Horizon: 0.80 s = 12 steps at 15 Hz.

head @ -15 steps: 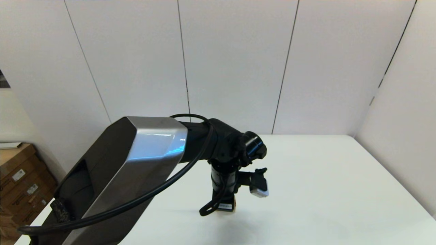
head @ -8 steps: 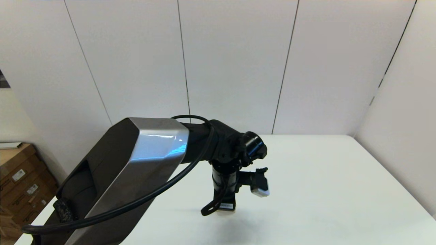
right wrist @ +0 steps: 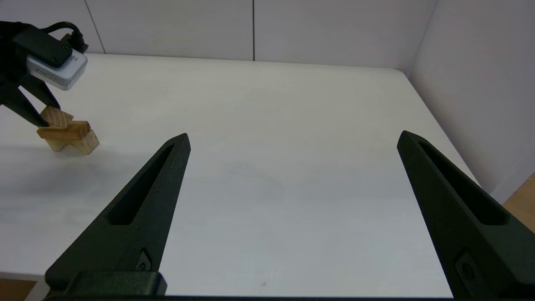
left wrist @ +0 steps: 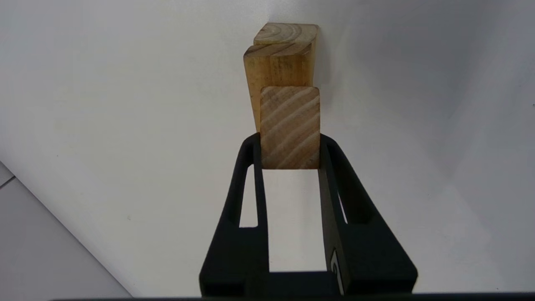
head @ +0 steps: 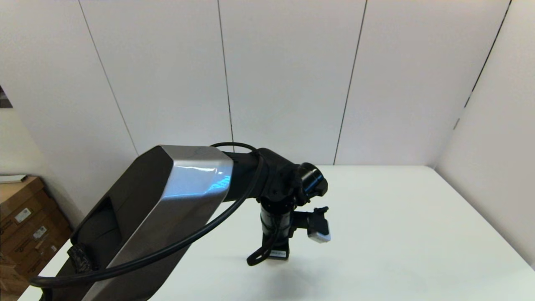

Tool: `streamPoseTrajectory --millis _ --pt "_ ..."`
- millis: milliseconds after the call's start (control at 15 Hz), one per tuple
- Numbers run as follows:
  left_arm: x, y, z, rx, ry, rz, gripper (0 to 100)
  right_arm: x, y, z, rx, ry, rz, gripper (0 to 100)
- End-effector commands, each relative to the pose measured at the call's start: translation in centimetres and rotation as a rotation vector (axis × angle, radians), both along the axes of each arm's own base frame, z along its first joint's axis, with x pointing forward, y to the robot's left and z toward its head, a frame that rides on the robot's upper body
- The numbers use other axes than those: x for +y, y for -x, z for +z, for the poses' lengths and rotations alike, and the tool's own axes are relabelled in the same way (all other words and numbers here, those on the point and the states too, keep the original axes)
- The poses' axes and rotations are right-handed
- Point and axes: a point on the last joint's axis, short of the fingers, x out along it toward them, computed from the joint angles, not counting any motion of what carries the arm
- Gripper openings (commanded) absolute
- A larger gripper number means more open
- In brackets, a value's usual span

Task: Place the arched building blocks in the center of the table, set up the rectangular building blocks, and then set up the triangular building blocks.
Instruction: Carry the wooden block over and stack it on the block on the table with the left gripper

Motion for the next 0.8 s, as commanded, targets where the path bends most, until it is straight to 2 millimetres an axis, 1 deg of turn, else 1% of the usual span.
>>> streamPoseTrajectory --millis 67,800 --pt "0.00 0.01 -0.27 0.006 -0.010 -0.004 0 0.00 -0.01 -0.04 0.001 0.000 0.001 100" --pt "-0.12 -0.10 -0.37 0.000 -0.001 -0.005 0 0.00 -0.01 -0.04 0.001 0.000 0.001 100"
